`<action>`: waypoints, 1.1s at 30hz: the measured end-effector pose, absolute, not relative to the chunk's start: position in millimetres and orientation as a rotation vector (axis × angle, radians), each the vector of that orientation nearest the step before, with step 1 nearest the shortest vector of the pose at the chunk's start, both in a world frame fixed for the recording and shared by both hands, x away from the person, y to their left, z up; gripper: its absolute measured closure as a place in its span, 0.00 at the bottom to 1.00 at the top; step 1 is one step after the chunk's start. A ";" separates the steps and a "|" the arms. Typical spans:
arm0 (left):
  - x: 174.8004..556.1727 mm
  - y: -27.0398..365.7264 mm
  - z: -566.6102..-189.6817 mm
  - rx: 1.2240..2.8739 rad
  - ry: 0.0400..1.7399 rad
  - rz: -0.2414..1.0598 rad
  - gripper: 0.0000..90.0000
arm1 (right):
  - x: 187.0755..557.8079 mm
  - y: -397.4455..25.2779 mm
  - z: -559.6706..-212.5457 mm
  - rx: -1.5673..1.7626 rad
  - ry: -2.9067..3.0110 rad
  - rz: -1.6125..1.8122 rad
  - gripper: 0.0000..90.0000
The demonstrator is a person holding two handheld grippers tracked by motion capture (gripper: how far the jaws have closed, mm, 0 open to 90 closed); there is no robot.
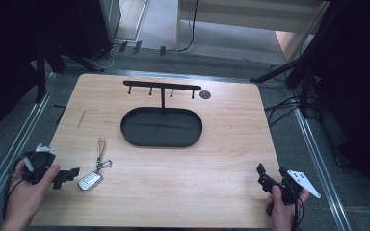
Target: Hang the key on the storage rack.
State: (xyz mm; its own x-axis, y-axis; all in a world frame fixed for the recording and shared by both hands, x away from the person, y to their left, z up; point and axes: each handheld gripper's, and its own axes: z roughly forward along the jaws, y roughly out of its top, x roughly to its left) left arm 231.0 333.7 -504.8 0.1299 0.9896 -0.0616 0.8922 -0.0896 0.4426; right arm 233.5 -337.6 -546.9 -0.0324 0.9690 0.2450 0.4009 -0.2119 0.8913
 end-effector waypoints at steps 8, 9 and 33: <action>271.2 324.7 -496.0 2.148 1.970 0.013 0.01 | 233.2 -338.0 -547.0 1.656 1.447 1.228 0.10; 275.6 324.1 -495.8 2.131 2.008 -0.007 0.01 | 233.0 -338.2 -546.9 1.659 1.447 1.229 0.10; 305.3 274.2 -483.7 2.200 2.039 0.026 0.42 | 233.4 -339.0 -547.1 1.669 1.441 1.238 0.10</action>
State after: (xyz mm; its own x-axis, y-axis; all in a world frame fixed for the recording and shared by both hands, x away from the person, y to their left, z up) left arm 305.3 274.2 -483.7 0.0803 0.9933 -0.0834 0.9908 -0.0704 0.1152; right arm 233.4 -339.0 -547.1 -0.0258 0.9654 0.2594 0.4020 -0.2275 0.8869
